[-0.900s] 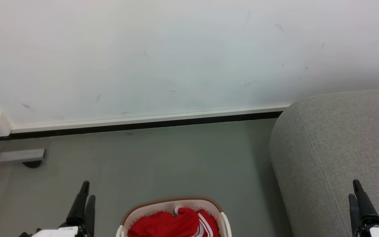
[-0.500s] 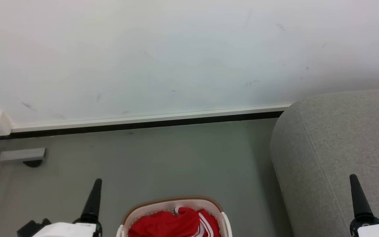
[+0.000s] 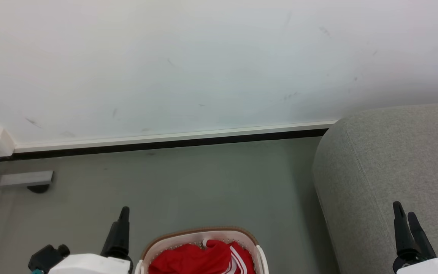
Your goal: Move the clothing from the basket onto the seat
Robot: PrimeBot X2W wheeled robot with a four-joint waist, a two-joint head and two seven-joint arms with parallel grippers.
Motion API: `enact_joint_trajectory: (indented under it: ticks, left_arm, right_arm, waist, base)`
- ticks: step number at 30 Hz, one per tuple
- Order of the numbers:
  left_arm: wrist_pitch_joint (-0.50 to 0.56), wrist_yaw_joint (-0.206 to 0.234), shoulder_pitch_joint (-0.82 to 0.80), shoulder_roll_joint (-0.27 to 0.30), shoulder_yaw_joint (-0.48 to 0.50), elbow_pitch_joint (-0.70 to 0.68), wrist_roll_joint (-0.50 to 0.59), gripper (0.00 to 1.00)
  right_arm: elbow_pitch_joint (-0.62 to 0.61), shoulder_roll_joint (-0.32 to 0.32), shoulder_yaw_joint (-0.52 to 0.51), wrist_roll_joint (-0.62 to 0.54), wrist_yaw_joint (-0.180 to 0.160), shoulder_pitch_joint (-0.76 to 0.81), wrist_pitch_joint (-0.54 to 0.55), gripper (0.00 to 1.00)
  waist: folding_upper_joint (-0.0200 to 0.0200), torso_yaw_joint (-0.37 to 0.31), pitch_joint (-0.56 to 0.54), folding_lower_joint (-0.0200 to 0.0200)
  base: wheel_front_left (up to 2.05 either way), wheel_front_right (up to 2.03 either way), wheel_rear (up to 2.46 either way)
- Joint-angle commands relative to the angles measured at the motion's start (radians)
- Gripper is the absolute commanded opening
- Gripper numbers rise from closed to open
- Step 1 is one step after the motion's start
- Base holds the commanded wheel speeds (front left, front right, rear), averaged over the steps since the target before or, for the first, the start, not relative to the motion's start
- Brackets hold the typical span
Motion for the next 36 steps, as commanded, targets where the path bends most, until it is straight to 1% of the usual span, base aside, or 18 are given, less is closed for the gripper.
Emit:
enact_joint_trajectory:
  ticks: [1, 24, 36]
  left_arm:
    - [-0.012, 0.005, -0.01, 0.008, -0.005, -0.017, 0.048, 1.0]
    - [-0.084, 0.049, 0.0, 0.01, -0.056, -0.036, 0.349, 1.0]
    - [-0.116, 0.066, 0.006, 0.011, -0.074, -0.033, 0.502, 1.0]
  right_arm:
    - [-0.022, -0.014, 0.004, -0.048, -0.001, -0.007, -0.013, 1.0]
    - [-0.05, -0.033, 0.046, -0.34, -0.001, 0.012, -0.085, 1.0]
    - [-0.056, -0.035, 0.057, -0.456, -0.001, 0.015, -0.118, 1.0]
  waist:
    - [0.0, 0.001, 0.0, 0.0]
    - [0.0, 0.006, -0.001, 0.0]
    - [0.0, 0.007, -0.003, 0.0]
  base:
    - [0.0, 0.0, 0.0]
    - [0.0, 0.0, 0.0]
    - [0.0, 0.0, 0.0]
